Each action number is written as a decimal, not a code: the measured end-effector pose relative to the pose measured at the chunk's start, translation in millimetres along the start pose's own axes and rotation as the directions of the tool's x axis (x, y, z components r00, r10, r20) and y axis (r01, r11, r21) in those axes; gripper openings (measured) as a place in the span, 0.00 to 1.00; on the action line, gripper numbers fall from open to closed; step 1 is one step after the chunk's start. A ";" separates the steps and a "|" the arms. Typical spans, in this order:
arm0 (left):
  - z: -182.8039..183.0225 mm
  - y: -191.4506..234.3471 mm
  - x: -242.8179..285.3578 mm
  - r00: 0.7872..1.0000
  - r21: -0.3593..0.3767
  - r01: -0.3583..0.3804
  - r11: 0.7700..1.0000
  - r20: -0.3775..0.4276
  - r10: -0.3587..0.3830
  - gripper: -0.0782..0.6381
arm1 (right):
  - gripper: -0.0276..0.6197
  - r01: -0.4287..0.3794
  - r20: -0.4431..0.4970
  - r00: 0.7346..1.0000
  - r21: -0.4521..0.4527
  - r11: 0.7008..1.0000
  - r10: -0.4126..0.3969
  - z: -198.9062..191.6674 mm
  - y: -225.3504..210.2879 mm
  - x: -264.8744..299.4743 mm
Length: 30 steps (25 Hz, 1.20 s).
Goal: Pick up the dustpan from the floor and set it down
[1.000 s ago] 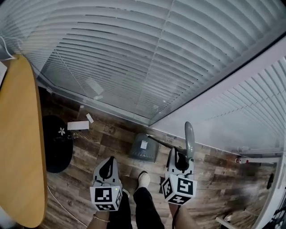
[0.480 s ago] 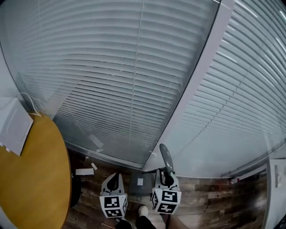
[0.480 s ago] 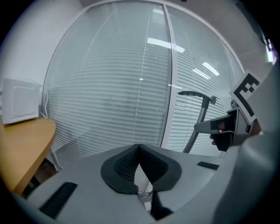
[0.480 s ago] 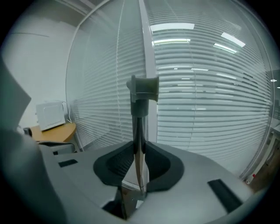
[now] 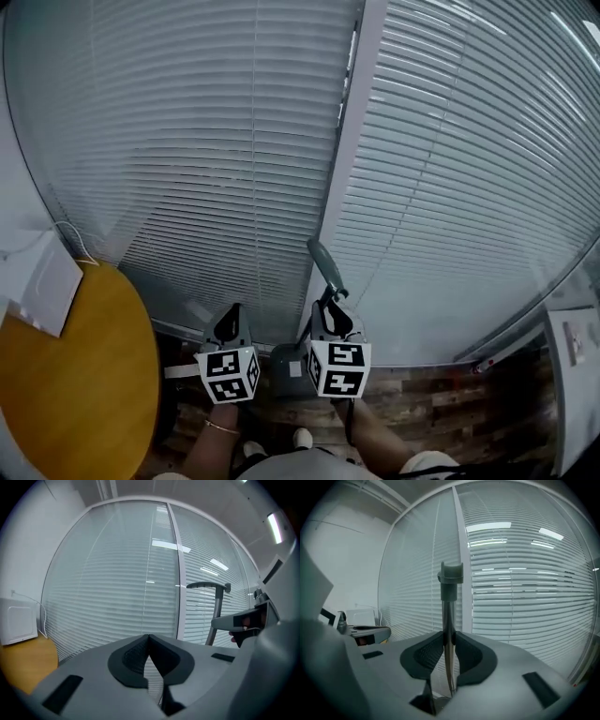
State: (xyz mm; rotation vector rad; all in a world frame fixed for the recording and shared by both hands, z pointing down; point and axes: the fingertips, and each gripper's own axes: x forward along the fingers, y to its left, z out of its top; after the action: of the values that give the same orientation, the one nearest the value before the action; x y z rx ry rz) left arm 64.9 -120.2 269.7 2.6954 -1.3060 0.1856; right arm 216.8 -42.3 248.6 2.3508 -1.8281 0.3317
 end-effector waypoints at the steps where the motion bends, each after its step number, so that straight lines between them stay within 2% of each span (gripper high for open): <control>1: 3.2 0.7 -1.3 1.000 0.005 0.001 1.000 0.009 -0.001 0.13 | 0.19 0.002 0.010 1.000 -0.001 1.000 -0.002 2.1 1.3 -2.4; 3: 4.8 1.3 -3.4 1.000 0.015 0.005 1.000 0.020 -0.006 0.13 | 0.19 0.007 0.025 1.000 -0.001 1.000 -0.007 2.4 2.6 -5.3; 8: -18.0 8.5 -6.7 1.000 0.003 0.006 1.000 0.008 -0.006 0.13 | 0.19 0.012 0.013 1.000 -0.016 1.000 -0.012 -18.2 7.8 -3.1; 12: 2.0 5.1 -12.0 1.000 0.002 -0.009 1.000 -0.011 0.009 0.13 | 0.19 -0.001 0.000 1.000 0.003 1.000 0.001 4.6 3.8 -10.4; 19: 0.3 12.0 -26.7 0.999 -0.001 -0.044 0.999 -0.031 0.044 0.13 | 0.19 -0.027 -0.020 0.999 0.009 1.000 0.028 2.0 11.1 -13.3; 30: -23.9 79.8 -61.0 0.980 -0.032 -0.189 0.981 -0.075 0.186 0.13 | 0.19 -0.136 -0.051 0.989 0.008 0.991 0.136 -13.3 68.3 3.9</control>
State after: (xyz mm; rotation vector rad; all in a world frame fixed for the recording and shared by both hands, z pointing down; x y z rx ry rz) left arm -36.6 -118.0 288.5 2.5068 -1.5244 0.2716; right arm 150.5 -59.7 261.1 2.2039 -1.9700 0.4088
